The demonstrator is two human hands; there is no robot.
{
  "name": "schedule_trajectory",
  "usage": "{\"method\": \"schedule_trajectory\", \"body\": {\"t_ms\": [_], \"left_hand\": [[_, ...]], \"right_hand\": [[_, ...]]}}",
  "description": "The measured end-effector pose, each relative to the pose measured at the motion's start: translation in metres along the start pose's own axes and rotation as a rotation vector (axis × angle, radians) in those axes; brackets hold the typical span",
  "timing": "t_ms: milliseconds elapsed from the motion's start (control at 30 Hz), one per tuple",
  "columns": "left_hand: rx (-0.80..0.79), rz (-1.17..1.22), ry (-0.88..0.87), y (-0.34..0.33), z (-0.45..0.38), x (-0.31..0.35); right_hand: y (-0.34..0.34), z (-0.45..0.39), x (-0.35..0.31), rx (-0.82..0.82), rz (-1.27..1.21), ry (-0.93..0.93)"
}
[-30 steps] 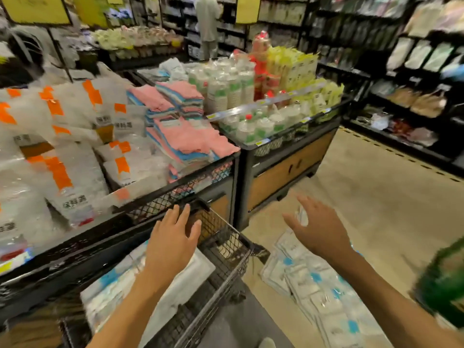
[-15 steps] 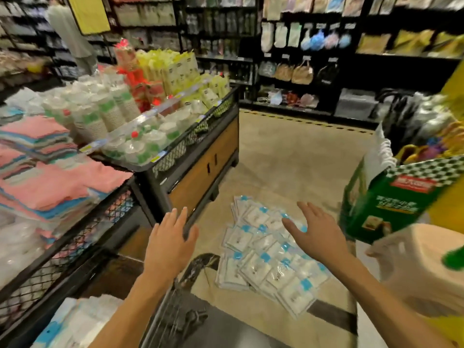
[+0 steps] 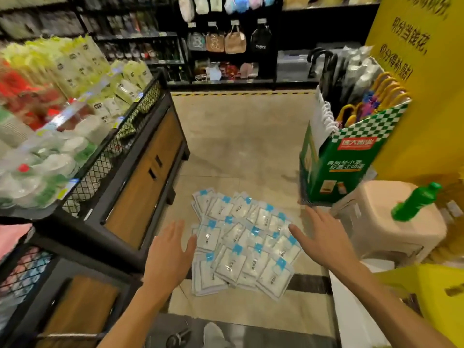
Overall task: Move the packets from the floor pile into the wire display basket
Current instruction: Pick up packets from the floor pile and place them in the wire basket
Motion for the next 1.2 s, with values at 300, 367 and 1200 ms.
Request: {"method": "schedule_trajectory", "body": {"t_ms": [300,367,1200], "left_hand": [[-0.195,-0.029,-0.139,-0.084,-0.123,-0.016],[-0.229,-0.050,-0.197,-0.116,-0.153,-0.022],[-0.386,-0.216,-0.171,-0.806,-0.268,-0.244]], "right_hand": [[-0.065,-0.053,0.011,-0.054,0.001,-0.240],[-0.089,-0.067,0.013,-0.027,0.026,-0.283],[-0.766,-0.135,0.248,-0.193,0.012,-0.572]]}}
Point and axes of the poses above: each hand's wrist, its own z-axis away from the middle knuckle, its own y-axis out of the back of the hand, x = y × z, the point moved 4 cm from there along -z, towards the middle knuckle, and after that the axes turned 7 degrees about x, right-handed, at the moved point
